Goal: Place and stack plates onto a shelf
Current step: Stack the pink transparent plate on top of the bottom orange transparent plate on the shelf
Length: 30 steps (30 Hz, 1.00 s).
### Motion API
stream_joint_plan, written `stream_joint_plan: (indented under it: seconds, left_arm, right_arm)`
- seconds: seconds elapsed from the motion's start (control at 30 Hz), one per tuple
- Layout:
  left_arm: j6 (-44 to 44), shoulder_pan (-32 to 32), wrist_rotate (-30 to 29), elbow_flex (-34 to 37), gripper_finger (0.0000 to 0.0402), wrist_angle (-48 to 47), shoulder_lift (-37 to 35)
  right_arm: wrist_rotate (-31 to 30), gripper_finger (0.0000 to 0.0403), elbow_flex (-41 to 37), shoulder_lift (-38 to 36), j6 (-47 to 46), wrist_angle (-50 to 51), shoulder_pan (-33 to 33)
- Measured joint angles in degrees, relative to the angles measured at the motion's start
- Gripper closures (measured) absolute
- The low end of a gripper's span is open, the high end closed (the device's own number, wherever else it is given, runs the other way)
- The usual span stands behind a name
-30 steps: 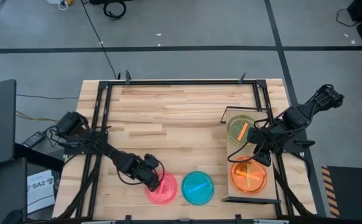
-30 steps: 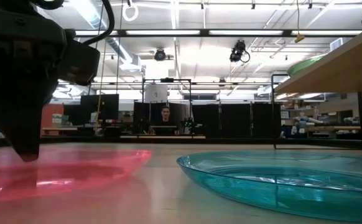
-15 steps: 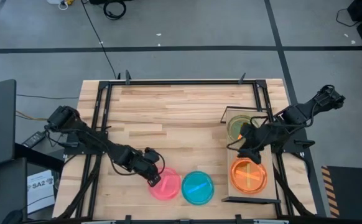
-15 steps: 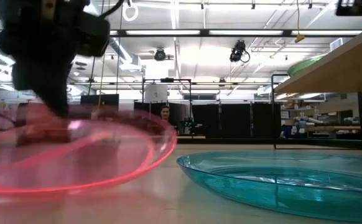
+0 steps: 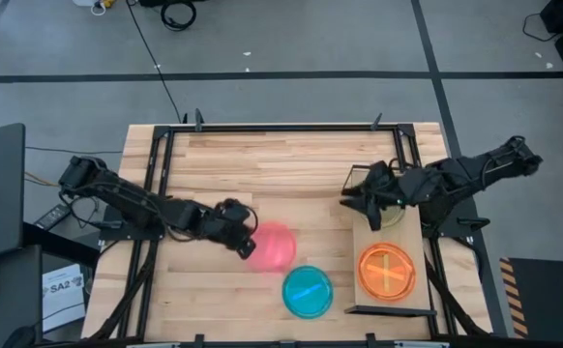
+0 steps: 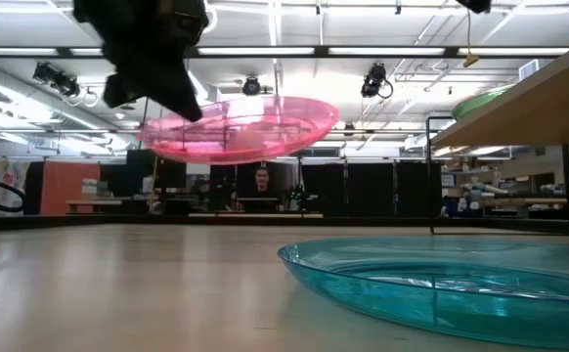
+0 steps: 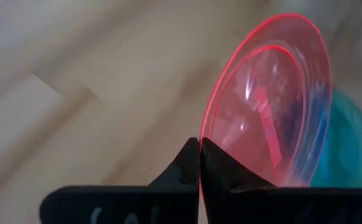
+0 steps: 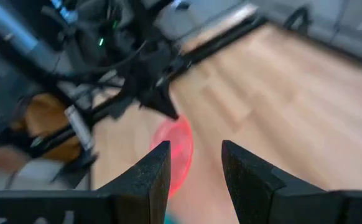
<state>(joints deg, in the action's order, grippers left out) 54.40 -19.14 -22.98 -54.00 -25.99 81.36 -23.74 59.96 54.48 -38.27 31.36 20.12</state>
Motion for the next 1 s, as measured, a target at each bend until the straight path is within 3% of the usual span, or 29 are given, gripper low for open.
stream_joint_plan:
  seconds: [0.2,0.4,0.67,1.0]
  left_arm:
    - [-5.8,6.4,-9.5,0.0,0.0398,2.7,-0.7]
    - [-13.5,13.4,-15.9,0.0,0.0398,11.7,-0.6]
    - [-20.8,19.5,-16.0,0.0,0.0397,22.3,-0.6]
    - [-21.1,20.2,-16.0,0.0,0.0396,22.8,-0.6]
  right_arm:
    - [-8.2,0.0254,0.0,0.9,8.3,-3.8,-3.8]
    - [-16.4,0.0254,0.0,5.2,15.8,-8.1,-7.7]
    - [-17.3,0.0254,0.0,13.2,20.8,-12.4,-12.5]
    - [-20.1,0.0254,0.0,23.4,22.4,-13.9,-17.4]
